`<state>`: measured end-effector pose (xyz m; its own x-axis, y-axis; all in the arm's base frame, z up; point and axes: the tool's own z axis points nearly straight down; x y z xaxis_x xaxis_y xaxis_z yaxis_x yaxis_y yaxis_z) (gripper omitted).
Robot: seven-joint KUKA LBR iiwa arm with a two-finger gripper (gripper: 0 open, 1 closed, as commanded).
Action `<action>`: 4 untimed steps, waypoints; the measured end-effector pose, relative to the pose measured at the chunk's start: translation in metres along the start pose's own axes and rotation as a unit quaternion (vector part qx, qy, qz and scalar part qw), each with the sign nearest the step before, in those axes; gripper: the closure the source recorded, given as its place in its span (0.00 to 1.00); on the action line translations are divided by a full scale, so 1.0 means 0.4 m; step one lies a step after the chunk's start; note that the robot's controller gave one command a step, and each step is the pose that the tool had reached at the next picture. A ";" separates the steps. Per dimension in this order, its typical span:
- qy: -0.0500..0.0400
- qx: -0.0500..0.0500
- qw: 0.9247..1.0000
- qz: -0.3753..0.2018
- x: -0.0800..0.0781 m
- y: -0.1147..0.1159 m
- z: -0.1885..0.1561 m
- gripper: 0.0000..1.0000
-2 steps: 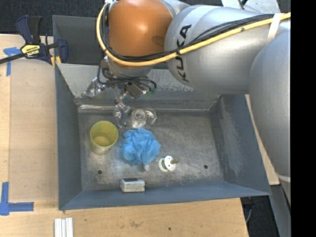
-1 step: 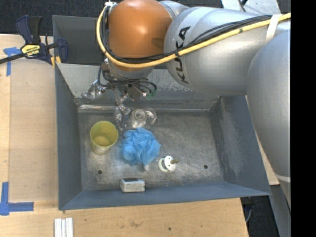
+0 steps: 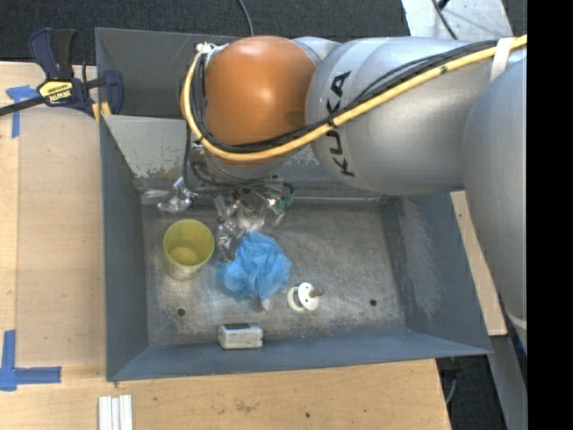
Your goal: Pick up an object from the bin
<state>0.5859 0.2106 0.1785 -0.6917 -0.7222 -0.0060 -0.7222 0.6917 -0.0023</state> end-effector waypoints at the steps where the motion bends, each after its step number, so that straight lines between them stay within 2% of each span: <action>1: 0.002 -0.002 1.000 -0.019 0.108 -0.015 0.024 0.00; 2: 0.002 0.001 0.998 0.064 0.095 -0.051 0.029 0.00; 3: -0.001 0.000 0.980 0.198 0.046 0.031 0.260 1.00; 4: -0.001 0.001 0.980 0.198 0.046 0.031 0.260 1.00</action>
Offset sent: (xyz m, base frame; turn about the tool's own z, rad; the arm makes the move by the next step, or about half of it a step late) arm 0.0123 0.0008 -0.0161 0.5266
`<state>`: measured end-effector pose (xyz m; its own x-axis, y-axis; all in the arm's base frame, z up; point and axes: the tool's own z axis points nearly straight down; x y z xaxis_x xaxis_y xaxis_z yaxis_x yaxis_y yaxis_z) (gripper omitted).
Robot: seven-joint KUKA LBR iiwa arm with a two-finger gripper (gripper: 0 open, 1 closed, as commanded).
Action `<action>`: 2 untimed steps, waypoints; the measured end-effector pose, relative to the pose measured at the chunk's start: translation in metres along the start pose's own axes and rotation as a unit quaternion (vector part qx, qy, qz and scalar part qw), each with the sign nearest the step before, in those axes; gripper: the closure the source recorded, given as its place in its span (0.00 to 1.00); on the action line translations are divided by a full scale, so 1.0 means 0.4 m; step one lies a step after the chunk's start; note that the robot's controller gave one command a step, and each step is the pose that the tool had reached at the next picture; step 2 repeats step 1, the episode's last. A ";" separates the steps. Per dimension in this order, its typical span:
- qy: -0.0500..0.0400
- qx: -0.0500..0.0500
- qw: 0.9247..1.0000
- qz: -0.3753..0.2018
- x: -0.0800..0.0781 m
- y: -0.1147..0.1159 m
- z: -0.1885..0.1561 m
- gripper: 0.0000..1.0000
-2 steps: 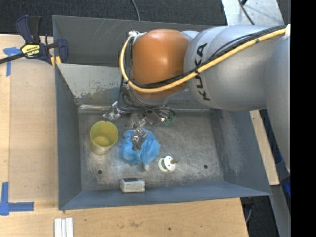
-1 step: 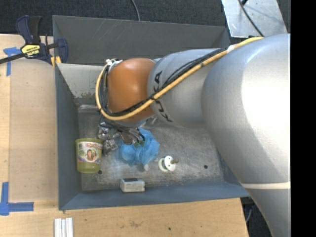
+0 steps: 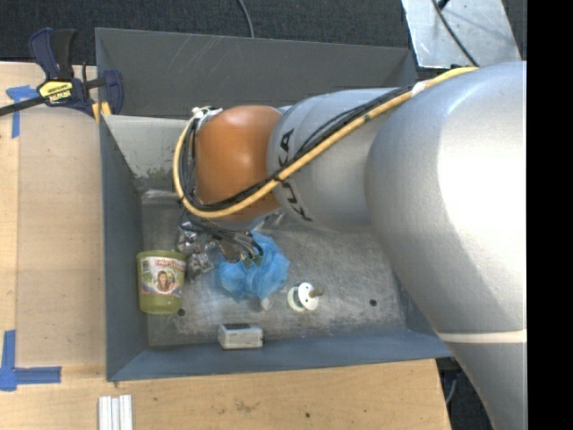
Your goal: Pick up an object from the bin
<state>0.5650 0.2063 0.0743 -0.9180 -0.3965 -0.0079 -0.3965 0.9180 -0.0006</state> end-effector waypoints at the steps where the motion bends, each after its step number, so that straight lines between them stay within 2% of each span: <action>1: 0.003 0.000 0.999 -0.036 -0.042 0.027 -0.494 1.00; 2: 0.003 0.000 0.999 -0.036 -0.042 0.027 -0.494 1.00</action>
Offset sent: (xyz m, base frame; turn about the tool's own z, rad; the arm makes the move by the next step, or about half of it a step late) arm 0.0000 0.0000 0.0000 0.0000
